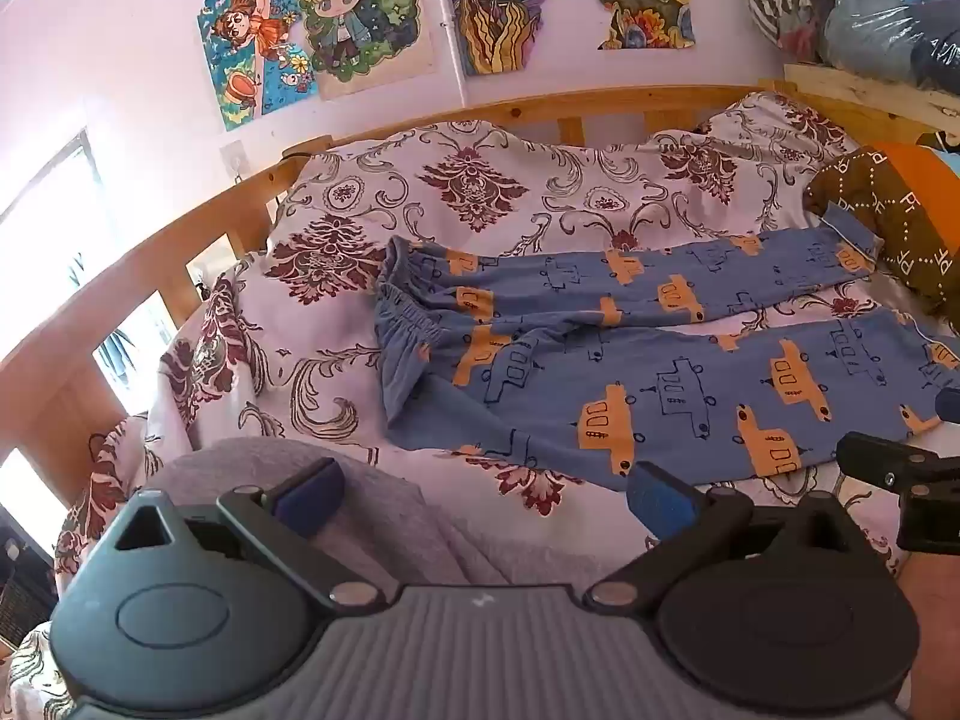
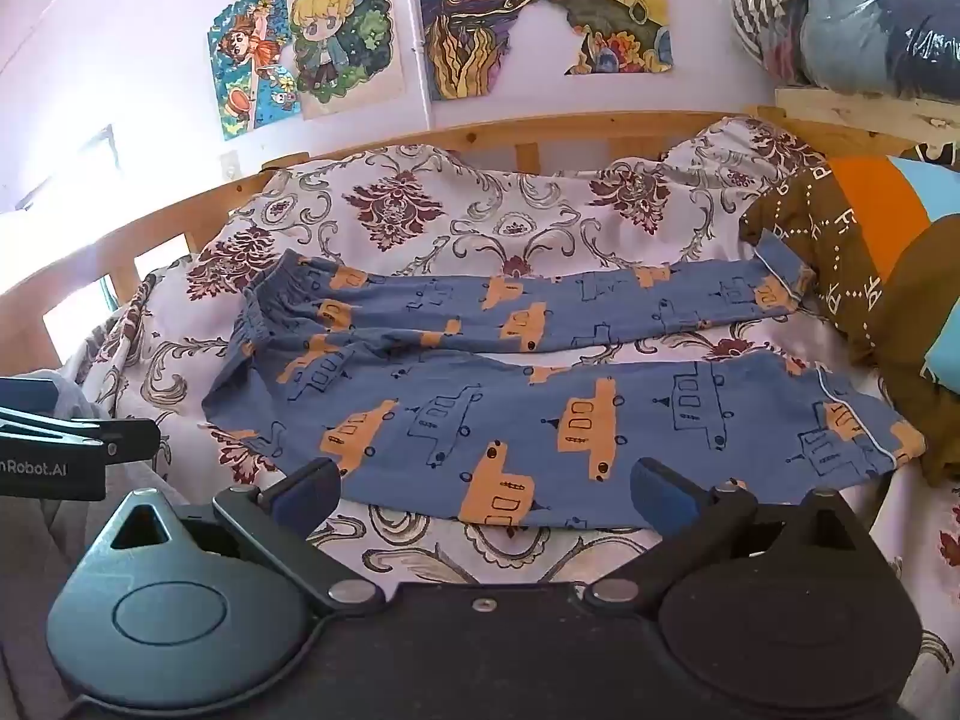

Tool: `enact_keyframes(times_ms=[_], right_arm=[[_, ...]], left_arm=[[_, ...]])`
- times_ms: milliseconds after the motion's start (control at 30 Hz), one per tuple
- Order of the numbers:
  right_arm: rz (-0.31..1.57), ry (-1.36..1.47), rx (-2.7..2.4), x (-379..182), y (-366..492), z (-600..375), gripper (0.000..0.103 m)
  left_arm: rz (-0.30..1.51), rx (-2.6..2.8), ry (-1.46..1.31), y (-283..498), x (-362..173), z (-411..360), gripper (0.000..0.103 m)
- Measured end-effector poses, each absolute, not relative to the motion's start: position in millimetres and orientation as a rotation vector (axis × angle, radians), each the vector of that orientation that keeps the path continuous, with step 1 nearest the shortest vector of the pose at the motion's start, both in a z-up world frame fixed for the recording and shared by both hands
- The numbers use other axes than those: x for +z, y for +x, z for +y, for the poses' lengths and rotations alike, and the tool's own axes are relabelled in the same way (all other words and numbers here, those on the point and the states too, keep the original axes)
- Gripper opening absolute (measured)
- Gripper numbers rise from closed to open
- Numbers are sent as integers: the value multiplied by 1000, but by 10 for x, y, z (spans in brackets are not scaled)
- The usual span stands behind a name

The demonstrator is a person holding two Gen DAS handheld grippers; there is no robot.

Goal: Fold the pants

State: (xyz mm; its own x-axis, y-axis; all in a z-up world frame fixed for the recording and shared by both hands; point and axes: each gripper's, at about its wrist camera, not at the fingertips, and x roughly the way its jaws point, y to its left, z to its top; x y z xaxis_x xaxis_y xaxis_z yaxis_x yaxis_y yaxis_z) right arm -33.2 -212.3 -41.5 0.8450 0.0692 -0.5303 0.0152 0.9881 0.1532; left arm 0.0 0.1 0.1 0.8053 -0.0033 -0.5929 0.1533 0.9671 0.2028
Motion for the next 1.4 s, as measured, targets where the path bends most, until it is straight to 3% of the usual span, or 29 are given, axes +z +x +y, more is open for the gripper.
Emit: enact_keyframes(times_ms=[1400], right_arm=[[580, 167, 32, -443, -316, -2123, 103]], left_arm=[[632, -82, 255, 0, 0, 0, 103]])
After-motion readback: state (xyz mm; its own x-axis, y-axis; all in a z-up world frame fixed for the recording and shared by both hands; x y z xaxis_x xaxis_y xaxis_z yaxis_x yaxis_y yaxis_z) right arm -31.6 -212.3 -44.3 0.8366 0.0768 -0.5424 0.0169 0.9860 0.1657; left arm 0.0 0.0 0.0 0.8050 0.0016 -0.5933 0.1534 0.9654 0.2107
